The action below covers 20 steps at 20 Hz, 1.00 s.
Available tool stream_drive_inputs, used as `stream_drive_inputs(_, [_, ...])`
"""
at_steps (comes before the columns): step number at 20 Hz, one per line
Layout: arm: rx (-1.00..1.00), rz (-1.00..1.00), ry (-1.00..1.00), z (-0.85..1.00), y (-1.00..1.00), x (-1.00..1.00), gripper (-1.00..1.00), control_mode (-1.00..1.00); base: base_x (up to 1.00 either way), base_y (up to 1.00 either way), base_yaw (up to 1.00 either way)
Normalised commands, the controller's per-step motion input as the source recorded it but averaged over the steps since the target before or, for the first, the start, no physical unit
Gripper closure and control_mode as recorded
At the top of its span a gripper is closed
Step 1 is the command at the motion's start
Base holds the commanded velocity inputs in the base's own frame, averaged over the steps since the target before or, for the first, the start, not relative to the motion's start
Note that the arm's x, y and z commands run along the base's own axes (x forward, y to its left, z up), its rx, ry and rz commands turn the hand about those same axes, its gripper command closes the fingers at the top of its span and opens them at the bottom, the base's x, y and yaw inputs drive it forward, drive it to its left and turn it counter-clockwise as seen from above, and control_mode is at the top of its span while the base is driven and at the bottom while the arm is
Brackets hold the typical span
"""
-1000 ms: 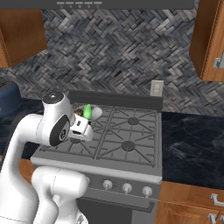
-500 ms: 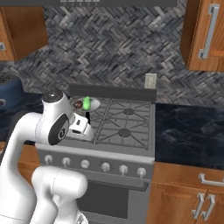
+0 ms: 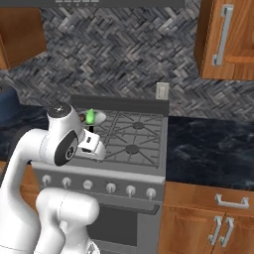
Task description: Put the potato and corn in the pan. Then turn on the rear left burner and set the heat to medium.
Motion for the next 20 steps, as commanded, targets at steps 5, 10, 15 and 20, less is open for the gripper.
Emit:
stream_drive_inputs(5, [0.0, 0.0, 0.0, 0.0, 0.0, 0.0, -1.0, 1.0, 0.22, -0.76, 0.0])
stream_drive_inputs(10, [0.0, 0.0, 0.0, 0.0, 0.0, 0.0, -1.0, 1.0, 0.34, -0.17, 0.0])
stream_drive_inputs(15, [0.0, 0.0, 0.0, 0.0, 0.0, 0.0, -1.0, 1.0, 0.42, -0.01, 0.01])
stream_drive_inputs(20, [0.0, 0.0, 0.0, 0.0, 0.0, 0.0, -1.0, 1.0, 0.47, -0.11, 0.06])
